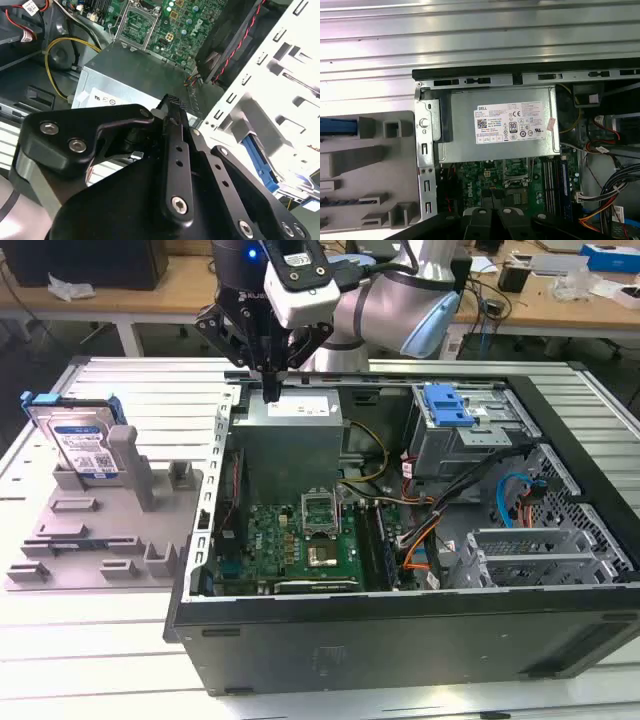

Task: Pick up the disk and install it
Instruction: 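Reach for the disk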

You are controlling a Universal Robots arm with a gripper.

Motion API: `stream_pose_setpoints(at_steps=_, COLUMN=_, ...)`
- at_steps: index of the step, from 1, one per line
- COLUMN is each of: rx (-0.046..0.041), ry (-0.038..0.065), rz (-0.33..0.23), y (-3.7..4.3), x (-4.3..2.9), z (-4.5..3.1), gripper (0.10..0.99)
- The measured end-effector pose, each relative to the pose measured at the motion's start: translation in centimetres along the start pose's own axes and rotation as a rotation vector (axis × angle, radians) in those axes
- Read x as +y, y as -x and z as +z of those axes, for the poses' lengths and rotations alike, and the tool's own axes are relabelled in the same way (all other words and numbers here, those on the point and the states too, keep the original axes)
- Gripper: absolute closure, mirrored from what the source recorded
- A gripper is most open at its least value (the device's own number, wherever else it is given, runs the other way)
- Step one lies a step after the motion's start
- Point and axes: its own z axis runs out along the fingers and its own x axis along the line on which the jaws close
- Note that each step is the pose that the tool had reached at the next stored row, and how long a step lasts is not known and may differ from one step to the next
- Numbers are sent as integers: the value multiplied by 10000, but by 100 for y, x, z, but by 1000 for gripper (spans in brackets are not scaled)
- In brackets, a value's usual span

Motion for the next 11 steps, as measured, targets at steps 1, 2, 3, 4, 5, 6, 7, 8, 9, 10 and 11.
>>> stream_pose_setpoints(at_steps=1, rx=0, ry=1, rz=0, y=0, x=0, z=0, gripper=980)
stream_pose_setpoints(at_steps=2, rx=0, ry=0, rz=0, y=0, x=0, z=0, gripper=980)
stream_pose_setpoints(at_steps=3, rx=0, ry=1, rz=0, y=0, x=0, z=0, gripper=980)
stream_pose_setpoints(at_steps=4, rx=0, ry=0, rz=0, y=0, x=0, z=0, gripper=980)
stream_pose_setpoints(at_steps=5, rx=0, ry=0, rz=1, y=0, x=0, z=0, gripper=980)
stream_pose_setpoints(at_steps=6, rx=0, ry=1, rz=0, y=0, x=0, z=0, gripper=980)
stream_pose_setpoints(at_steps=7, rx=0, ry=0, rz=0, y=0, x=0, z=0, gripper=980)
stream_pose_setpoints(at_steps=8, rx=0, ry=1, rz=0, y=0, x=0, z=0, gripper=980)
stream_pose_setpoints(at_steps=9, rx=0, ry=0, rz=0, y=0, x=0, z=0, gripper=980)
stream_pose_setpoints(at_steps=10, rx=0, ry=1, rz=0, y=0, x=0, z=0, gripper=980)
stream_pose_setpoints(at_steps=11, rx=1, ry=0, rz=0, y=0, x=0, z=0, gripper=980)
